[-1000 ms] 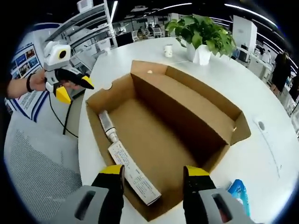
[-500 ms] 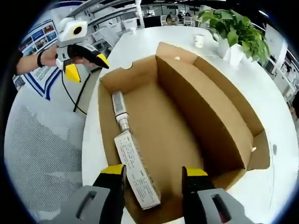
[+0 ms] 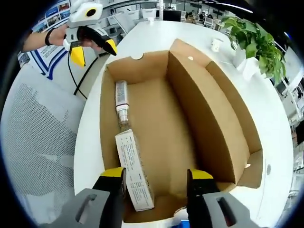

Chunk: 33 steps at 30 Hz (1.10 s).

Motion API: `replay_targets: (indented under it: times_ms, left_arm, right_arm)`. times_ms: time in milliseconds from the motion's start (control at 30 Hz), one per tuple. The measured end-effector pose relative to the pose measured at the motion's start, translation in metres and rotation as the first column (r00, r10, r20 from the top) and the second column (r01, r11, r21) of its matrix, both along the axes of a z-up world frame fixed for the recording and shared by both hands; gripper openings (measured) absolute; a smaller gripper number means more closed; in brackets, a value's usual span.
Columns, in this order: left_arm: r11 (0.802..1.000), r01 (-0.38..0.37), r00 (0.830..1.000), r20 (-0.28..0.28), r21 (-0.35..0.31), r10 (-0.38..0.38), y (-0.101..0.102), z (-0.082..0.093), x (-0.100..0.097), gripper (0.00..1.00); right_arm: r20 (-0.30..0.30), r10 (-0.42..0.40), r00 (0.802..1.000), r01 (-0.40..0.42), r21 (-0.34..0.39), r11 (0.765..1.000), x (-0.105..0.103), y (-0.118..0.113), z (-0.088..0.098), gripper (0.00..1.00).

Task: Operate the shoe box by opening the lid, removing the specified soft item, and placing it in the target area until the item is outside and the box remains undamaged.

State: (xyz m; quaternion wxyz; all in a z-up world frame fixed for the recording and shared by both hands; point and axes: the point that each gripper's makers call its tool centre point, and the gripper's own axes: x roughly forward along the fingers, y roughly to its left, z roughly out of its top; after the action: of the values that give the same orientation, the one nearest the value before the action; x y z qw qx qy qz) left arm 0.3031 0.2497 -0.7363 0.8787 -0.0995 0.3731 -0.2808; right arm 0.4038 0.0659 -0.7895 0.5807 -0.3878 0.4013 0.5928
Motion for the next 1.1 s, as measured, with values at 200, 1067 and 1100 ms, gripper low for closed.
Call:
replay_targets:
  times_ms: [200, 1067, 1100]
  left_arm:
    - [1.0, 0.006, 1.0, -0.006, 0.001, -0.006, -0.001, -0.002, -0.003, 0.52]
    - [1.0, 0.008, 1.0, -0.007, -0.012, -0.008, -0.003, 0.0, 0.002, 0.51]
    - [1.0, 0.007, 1.0, -0.007, -0.013, -0.007, -0.002, 0.001, 0.002, 0.51]
  right_arm:
    - [0.0, 0.052, 0.999, -0.052, -0.017, 0.999, -0.006, 0.003, 0.0, 0.48]
    - [0.06, 0.165, 0.985, -0.153, -0.162, 0.975, -0.01, 0.008, -0.034, 0.3]
    - [0.058, 0.165, 0.985, -0.154, -0.166, 0.974, -0.01, 0.007, -0.035, 0.28]
